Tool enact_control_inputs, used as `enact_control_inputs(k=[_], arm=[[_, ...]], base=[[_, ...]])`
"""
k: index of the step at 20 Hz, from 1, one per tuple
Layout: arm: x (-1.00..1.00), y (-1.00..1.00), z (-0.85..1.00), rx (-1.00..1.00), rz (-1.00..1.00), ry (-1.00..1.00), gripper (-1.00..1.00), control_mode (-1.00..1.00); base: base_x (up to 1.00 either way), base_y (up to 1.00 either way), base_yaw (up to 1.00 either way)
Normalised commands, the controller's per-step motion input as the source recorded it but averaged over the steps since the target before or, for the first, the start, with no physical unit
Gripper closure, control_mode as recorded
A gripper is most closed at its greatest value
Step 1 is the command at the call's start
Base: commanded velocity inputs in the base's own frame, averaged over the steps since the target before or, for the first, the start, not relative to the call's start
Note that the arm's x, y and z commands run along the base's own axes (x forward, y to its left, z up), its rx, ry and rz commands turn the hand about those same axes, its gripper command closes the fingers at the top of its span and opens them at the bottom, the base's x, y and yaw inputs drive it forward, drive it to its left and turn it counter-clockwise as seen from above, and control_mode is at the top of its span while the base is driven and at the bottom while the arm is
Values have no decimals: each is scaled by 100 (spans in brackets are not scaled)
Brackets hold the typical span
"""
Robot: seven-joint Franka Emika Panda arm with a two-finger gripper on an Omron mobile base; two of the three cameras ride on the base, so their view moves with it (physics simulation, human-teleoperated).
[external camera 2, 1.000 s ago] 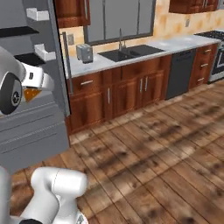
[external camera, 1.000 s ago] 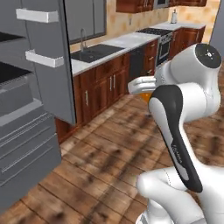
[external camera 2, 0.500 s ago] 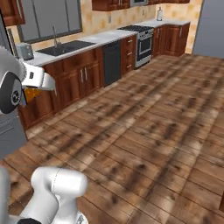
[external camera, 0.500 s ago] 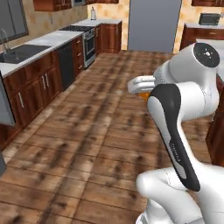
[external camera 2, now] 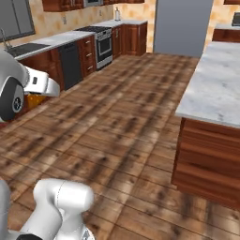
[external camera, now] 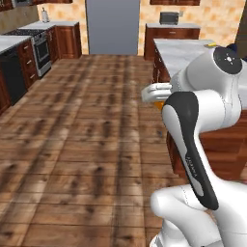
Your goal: Take the cheese, shrimp, and corn from the fridge and place them on the plate on the dining counter to create an appetizer plate.
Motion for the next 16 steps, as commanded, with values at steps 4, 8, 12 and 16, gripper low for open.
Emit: enact_control_inputs(k=[4,8,12,16], arm=[[0,0,0,0,0,0,100,100],[0,0,0,0,0,0,100,100],[0,0,0,0,0,0,100,100],[0,0,0,0,0,0,100,100]], base=[[0,-100,-30],[0,-100,-30],[0,-100,-27],[13,-100,-23]])
